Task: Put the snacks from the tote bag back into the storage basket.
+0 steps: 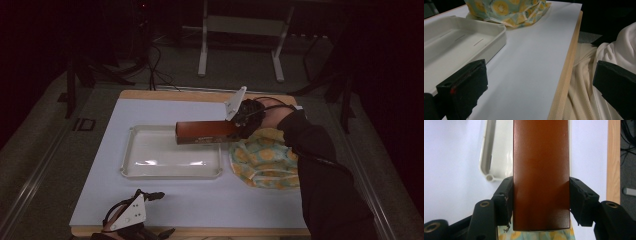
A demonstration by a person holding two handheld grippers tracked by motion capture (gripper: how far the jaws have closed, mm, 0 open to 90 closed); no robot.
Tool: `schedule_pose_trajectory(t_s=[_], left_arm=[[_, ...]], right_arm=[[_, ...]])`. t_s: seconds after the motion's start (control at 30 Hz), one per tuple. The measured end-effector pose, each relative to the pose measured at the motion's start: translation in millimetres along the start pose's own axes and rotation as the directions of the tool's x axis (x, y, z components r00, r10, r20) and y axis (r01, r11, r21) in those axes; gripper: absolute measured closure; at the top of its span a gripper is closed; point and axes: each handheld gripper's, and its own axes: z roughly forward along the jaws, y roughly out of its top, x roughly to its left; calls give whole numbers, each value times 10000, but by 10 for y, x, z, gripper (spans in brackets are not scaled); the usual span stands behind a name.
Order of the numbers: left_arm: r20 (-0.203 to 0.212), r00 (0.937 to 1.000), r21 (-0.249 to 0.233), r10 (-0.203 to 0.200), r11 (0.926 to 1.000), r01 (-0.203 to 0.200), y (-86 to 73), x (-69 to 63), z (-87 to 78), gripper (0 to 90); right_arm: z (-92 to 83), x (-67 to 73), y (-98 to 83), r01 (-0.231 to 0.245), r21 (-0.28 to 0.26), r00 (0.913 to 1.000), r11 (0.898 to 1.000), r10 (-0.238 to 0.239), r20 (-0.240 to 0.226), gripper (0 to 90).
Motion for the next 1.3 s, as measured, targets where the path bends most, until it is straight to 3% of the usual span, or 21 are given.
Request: schedule_pose_trajectory(t_s=[0.4, 0.63, 0.9, 1.3], left_arm=[[33, 10000, -9, 27, 10000, -27, 0, -5, -3, 0], [52, 10000, -20, 72, 10000, -72, 0, -10, -7, 0], [65, 9999, -14, 90, 10000, -90, -1, -11, -7, 0], [101, 9999, -6, 88, 10000, -88, -1, -10, -5, 0]], right_arm=[[280, -21, 253, 199, -121, 9994, 9997, -202, -283, 431], [488, -24, 291, 239, -20, 9990, 9997, -240, -389, 431], [738, -39, 277, 46, -4, 9993, 10000, -47, -373, 431], [1100, -4, 139, -772, -15, 9946, 9970, 769, -697, 431]])
